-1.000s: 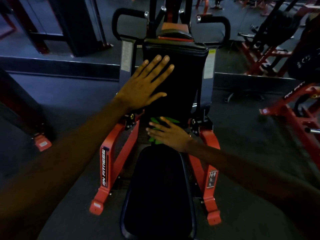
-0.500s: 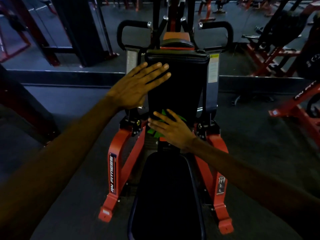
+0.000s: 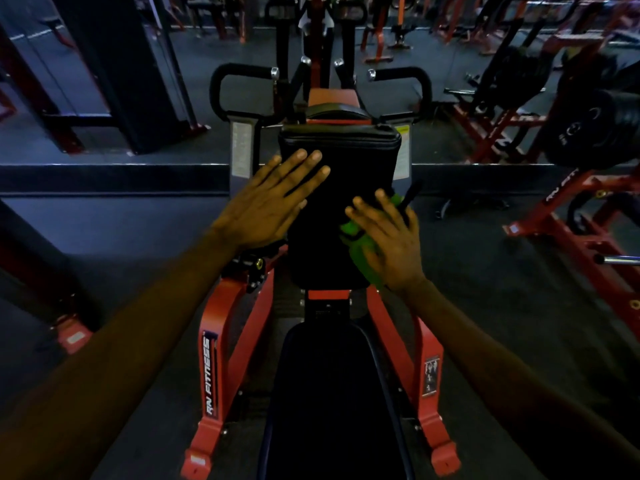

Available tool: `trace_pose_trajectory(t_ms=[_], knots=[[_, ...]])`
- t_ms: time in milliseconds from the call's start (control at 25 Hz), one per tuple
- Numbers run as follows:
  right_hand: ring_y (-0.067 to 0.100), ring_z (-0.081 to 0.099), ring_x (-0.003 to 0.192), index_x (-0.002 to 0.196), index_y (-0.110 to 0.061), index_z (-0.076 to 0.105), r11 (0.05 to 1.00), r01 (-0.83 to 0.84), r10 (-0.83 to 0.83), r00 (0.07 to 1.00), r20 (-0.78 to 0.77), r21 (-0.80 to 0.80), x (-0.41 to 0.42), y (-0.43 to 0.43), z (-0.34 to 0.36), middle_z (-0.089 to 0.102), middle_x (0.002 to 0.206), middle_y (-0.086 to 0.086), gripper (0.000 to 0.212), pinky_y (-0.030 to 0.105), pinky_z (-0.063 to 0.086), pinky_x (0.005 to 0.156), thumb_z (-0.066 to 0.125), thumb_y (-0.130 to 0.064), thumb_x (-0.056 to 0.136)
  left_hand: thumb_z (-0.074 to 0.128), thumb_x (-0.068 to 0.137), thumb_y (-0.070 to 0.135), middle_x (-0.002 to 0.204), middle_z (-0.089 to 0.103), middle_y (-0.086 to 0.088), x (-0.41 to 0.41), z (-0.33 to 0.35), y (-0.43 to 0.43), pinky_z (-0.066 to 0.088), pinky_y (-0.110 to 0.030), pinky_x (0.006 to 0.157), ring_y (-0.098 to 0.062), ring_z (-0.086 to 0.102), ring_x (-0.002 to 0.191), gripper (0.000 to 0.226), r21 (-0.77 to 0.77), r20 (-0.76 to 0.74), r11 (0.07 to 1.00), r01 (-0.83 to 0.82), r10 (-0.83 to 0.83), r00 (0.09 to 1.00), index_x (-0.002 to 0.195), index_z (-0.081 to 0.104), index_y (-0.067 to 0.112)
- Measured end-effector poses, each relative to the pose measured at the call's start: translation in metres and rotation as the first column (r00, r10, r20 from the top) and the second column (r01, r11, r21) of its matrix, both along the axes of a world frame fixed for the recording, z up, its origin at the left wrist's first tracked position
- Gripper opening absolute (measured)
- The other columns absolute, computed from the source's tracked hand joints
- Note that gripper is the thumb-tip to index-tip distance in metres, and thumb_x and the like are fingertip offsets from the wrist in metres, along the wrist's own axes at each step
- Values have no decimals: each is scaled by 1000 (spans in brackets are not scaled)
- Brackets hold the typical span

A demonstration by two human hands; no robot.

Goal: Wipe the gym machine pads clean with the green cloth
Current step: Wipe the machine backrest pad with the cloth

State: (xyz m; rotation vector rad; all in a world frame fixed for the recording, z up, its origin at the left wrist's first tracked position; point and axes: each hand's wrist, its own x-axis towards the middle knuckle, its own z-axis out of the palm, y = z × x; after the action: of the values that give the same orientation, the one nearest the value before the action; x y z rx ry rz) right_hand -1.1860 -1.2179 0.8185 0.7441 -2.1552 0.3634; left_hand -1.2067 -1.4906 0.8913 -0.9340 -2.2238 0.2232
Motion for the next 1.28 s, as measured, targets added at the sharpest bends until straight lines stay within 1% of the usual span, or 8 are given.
trace_pose_trajectory(t_ms=[120,240,400,520,760,920,1120,1280], knots=[[28,30,149,143,-18,53,925,52,-36,998,49,-378,-8,-19,36,46,154,3,54,47,24,116,53,-22,90,36,106,23,165,4,-3,-2,-6,5,5,-40,124,-19,-4,154,61,70,1,998,2,-2,1000,159,9,17],[34,29,149,144,-8,52,840,40,-20,999,43,-541,-13,-36,37,44,154,13,54,42,26,120,62,-13,91,39,107,31,165,13,-9,1,-9,10,8,-41,124,-21,-2,154,60,115,26,993,4,-7,1000,159,14,13],[32,18,153,151,-11,36,828,113,-30,987,158,-550,8,-41,-37,32,160,13,59,44,22,121,52,-26,96,42,107,33,164,19,-15,4,-9,16,11,-42,124,-30,10,152,60,133,30,991,-2,-2,1000,158,20,11],[32,15,154,153,-14,31,820,147,8,963,268,-554,26,-44,-86,26,162,10,60,43,18,124,52,-31,100,38,107,28,165,17,-14,3,-9,18,10,-42,123,-29,11,152,57,45,-7,999,20,-20,1000,159,17,16],[26,18,154,155,-11,29,486,343,51,907,418,-804,45,-76,-96,25,165,8,62,54,24,122,52,-32,102,35,106,47,166,14,-12,2,-27,45,3,-41,123,-28,9,153,62,-163,-13,983,85,-88,996,160,18,20],[27,15,155,156,-5,26,545,358,19,899,438,-758,49,-77,-106,20,166,8,68,56,24,121,54,-33,101,40,101,58,167,6,-11,-2,-30,46,1,-44,123,-28,3,154,76,-225,-51,973,44,-57,997,161,10,22],[27,6,156,158,-6,17,584,370,6,888,460,-722,55,-82,-110,12,168,12,76,49,15,125,50,-43,100,42,103,51,166,7,-12,2,-35,52,2,-44,123,-29,7,154,70,-160,-78,987,33,-46,996,160,16,21],[24,6,156,159,-13,17,437,403,61,878,474,-804,61,-100,-139,12,168,8,68,54,19,123,49,-33,103,41,105,40,166,11,-13,-4,-45,78,3,-42,124,-28,6,154,62,-319,-73,936,149,-181,981,159,21,18]])
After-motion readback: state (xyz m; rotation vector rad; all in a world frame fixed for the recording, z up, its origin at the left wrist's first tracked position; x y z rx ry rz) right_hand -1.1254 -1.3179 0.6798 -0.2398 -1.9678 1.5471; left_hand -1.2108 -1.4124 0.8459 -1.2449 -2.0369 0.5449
